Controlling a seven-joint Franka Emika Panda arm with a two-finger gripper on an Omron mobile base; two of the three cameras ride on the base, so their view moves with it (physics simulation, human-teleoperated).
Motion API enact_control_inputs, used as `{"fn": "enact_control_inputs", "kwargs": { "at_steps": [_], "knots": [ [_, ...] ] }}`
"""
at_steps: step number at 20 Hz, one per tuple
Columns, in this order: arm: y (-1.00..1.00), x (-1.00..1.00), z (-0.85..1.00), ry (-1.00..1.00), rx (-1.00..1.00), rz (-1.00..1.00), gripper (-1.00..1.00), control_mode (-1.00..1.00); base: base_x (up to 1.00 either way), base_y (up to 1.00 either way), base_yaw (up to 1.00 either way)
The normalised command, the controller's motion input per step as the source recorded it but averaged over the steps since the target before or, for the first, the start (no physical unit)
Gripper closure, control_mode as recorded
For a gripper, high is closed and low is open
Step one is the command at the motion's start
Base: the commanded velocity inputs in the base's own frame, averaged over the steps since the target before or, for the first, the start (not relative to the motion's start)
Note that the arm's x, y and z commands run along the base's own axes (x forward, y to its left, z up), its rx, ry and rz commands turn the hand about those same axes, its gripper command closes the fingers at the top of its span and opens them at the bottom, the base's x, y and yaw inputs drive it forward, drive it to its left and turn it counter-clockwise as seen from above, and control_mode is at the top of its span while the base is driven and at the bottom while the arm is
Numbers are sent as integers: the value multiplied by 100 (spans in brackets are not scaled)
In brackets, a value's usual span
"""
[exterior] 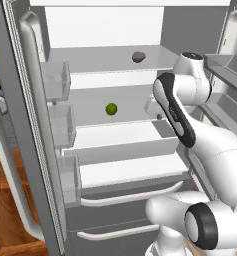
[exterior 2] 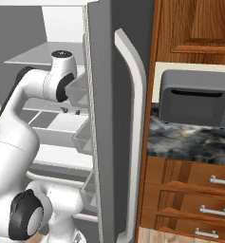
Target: Place the cold items (eggplant and lime) from the fridge in one tupperware on the dining counter. Place the warm items (kebab skewer and hot dog) in the stove area in another tupperware.
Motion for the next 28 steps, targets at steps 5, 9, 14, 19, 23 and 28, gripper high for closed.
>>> {"fn": "enact_control_inputs", "kwargs": {
  "at_steps": [5,9,14,19,23,28],
  "knots": [
    [11,0,28,-1,0,-10,-100,-100,0,0,0],
    [48,0,55,-17,0,-35,-100,-100,0,0,0],
    [25,2,53,-28,0,-41,-100,-100,0,0,0],
    [0,33,48,-24,0,-26,-100,-100,0,0,0],
    [-3,44,56,-8,-1,-17,-100,-100,0,0,0],
    [-10,48,50,0,-4,-9,-100,-100,0,0,0]
  ]
}}
